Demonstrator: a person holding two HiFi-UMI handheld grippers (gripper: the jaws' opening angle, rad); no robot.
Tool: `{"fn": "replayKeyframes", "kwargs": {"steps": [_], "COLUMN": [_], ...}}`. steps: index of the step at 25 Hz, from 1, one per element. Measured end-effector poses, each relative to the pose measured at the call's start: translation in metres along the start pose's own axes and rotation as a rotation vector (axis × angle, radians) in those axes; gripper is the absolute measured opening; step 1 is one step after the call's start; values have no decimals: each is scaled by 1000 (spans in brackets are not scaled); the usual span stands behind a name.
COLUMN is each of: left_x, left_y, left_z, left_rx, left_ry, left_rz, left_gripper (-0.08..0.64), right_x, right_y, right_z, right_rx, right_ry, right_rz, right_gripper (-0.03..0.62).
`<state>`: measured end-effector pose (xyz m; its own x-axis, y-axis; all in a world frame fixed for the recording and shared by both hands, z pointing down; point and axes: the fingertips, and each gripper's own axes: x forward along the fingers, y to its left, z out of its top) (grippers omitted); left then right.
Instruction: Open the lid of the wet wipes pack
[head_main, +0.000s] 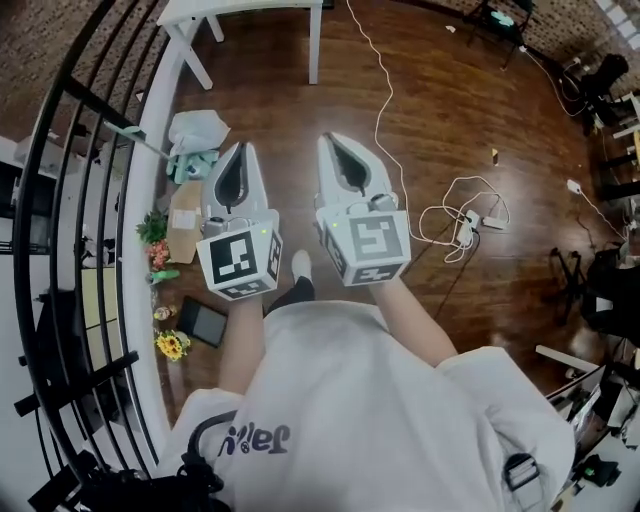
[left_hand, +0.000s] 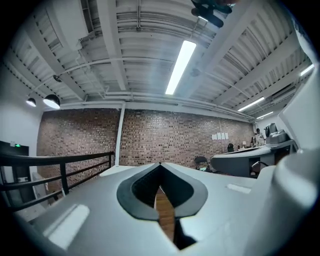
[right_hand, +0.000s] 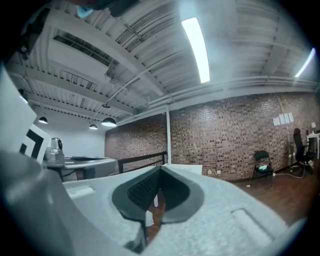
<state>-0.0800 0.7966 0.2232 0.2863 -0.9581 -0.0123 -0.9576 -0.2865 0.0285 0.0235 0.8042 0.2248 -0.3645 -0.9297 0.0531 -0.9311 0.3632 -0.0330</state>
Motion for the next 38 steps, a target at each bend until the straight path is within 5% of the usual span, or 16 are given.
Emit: {"fn": "replayKeyframes", "kwargs": {"steps": [14, 21, 29, 38], "left_x": [89, 152, 264, 358], "left_y": [55, 62, 53, 35], "left_z": [-4, -22, -8, -2], "left_rx": [-36, -36, 8, 59], "left_ry": [-1, 38, 16, 25], "left_rz": [-34, 8, 87, 157], "left_gripper": [15, 15, 15, 15], "right_x": [105, 168, 260, 334], "right_y": [-2, -40, -114, -194], "right_z": [0, -14, 9, 21], "right_rx": [-20, 25, 78, 146], "right_ry": [24, 49, -20, -38], "right_rz": [7, 47, 179, 234], "right_gripper": [-14, -12, -12, -12]}}
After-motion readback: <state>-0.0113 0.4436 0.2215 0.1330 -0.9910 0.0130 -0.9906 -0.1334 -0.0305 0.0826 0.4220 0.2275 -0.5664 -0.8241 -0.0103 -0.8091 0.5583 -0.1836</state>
